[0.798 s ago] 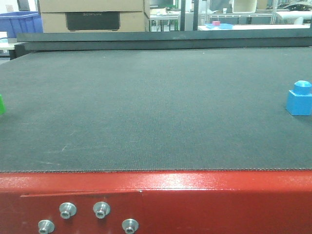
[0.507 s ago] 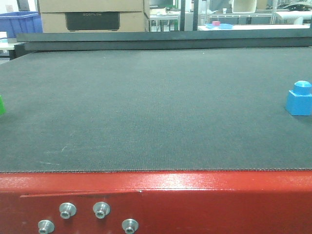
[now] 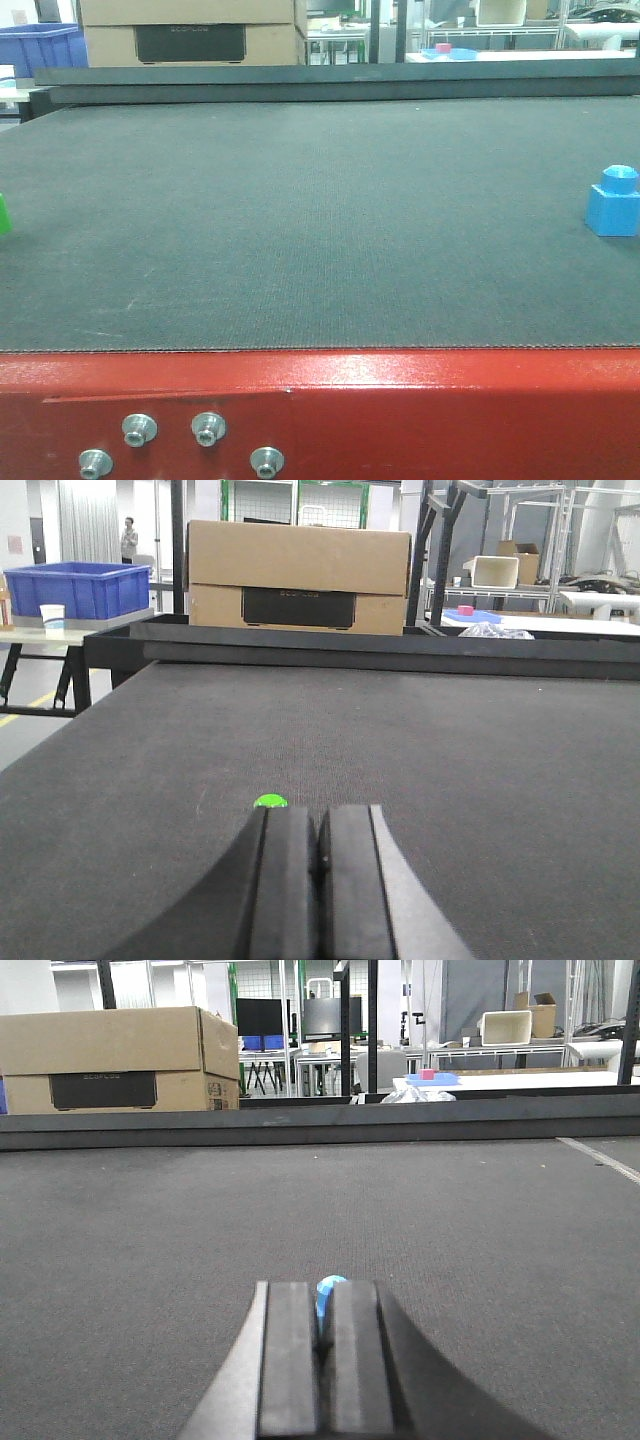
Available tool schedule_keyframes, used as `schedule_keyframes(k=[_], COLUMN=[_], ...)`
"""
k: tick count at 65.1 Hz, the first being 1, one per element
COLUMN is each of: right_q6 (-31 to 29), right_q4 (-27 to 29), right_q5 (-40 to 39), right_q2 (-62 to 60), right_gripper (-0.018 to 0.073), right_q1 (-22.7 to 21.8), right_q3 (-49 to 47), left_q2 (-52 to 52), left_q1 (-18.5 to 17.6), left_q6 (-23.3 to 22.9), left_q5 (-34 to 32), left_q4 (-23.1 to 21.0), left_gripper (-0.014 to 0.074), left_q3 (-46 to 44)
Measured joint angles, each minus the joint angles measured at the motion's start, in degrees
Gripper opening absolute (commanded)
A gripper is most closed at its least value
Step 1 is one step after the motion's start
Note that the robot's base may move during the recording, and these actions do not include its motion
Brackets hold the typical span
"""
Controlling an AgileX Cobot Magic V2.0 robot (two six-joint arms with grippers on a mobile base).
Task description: Grab block from conveyor and place in blue bin
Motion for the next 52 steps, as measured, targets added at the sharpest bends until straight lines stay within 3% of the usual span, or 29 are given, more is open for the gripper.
schedule_keyframes(k=[10, 16, 31, 52], right_q6=[0.0, 0.0, 0.0, 0.1], right_q4=[0.0, 0.3, 3.6, 4.7], right_q5=[-2.6, 2.5, 11.7, 27.3], right_q2=[0.0, 0.0, 0.6, 21.8], right_gripper=[-0.0160, -0.0160, -0.0160, -0.0160], right_q1=[0.0, 0.0, 0.0, 0.0], right_q3=[-0.1, -3.1, -16.9, -32.8], left_q2=[0.0, -0.1, 5.5, 32.2], left_q1=[0.0, 0.0, 0.0, 0.0], left_q6=[0.0, 0.0, 0.0, 0.0], left_q5=[-0.3, 2.4, 20.5, 38.9], left_q4=[0.9, 0.9, 1.7, 1.2], left_gripper=[-0.0111, -0.0111, -0.0111, -0.0111], left_q3=[0.0, -2.6, -19.6, -41.1])
